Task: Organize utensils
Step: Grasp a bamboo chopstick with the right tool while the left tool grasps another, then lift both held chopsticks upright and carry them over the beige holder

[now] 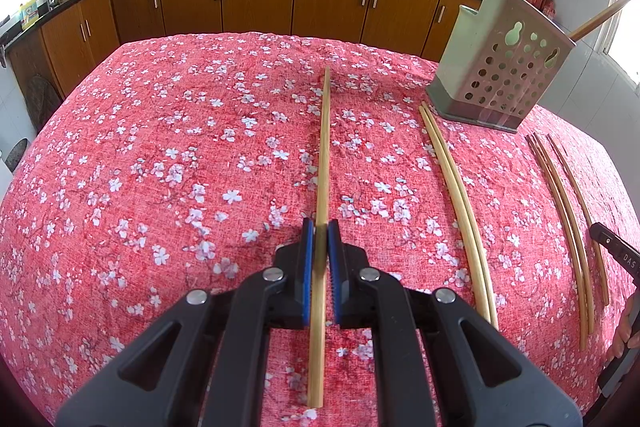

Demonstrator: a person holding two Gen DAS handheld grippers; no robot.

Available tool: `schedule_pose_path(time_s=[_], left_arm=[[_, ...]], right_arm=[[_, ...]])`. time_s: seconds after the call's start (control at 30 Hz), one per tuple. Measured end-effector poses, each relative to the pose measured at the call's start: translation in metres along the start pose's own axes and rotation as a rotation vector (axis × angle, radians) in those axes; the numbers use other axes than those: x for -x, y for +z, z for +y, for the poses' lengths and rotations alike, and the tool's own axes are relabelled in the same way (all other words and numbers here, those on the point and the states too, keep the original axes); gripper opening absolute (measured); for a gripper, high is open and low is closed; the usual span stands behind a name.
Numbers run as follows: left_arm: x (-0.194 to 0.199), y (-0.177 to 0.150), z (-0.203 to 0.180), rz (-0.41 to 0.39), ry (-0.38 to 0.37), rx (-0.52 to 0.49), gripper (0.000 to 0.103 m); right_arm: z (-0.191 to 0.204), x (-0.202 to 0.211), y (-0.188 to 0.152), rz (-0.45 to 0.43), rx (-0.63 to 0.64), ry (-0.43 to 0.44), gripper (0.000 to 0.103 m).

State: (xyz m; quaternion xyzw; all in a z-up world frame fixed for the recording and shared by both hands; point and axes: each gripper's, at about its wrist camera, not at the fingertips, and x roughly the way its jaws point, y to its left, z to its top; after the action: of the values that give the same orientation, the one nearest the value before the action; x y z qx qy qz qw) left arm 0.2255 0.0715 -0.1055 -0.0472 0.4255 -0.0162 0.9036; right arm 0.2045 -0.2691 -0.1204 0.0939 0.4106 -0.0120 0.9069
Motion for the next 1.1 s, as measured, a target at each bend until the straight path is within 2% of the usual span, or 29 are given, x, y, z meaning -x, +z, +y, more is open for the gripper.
schedule_pose_path(time_s=[0.17, 0.3, 0.53, 0.7, 0.8, 0.97, 1.1], left_arm=[[0.000, 0.001, -0.001, 0.001, 0.008, -0.006, 0.010], [0.002, 0.000, -0.013, 0.012, 0.061, -0.079, 0.011], [0.018, -0.014, -0.014, 0.007, 0.057, -0.089, 0.011], [0.020, -0.017, -0.015, 0.009, 0.059, -0.093, 0.008], [0.025, -0.015, -0.013, 0.016, 0.035, -0.081, 0.008], [0.054, -0.001, -0.012, -0.081, 0.009, -0.071, 0.008], [0.088, 0.015, -0.010, -0.188, -0.004, -0.058, 0.008]], right_arm=[[-0.001, 0.002, 0.000, 0.000, -0.007, 0.006, 0.009], [0.001, 0.006, -0.003, 0.003, 0.010, 0.000, 0.009], [0.002, 0.021, -0.019, 0.007, 0.020, 0.006, 0.009], [0.001, 0.023, -0.018, 0.008, 0.027, 0.010, 0.008], [0.000, 0.029, -0.013, -0.003, 0.024, 0.009, 0.008], [-0.004, 0.070, 0.003, -0.131, 0.008, 0.009, 0.008], [-0.005, 0.096, 0.015, -0.222, 0.000, 0.010, 0.008]])
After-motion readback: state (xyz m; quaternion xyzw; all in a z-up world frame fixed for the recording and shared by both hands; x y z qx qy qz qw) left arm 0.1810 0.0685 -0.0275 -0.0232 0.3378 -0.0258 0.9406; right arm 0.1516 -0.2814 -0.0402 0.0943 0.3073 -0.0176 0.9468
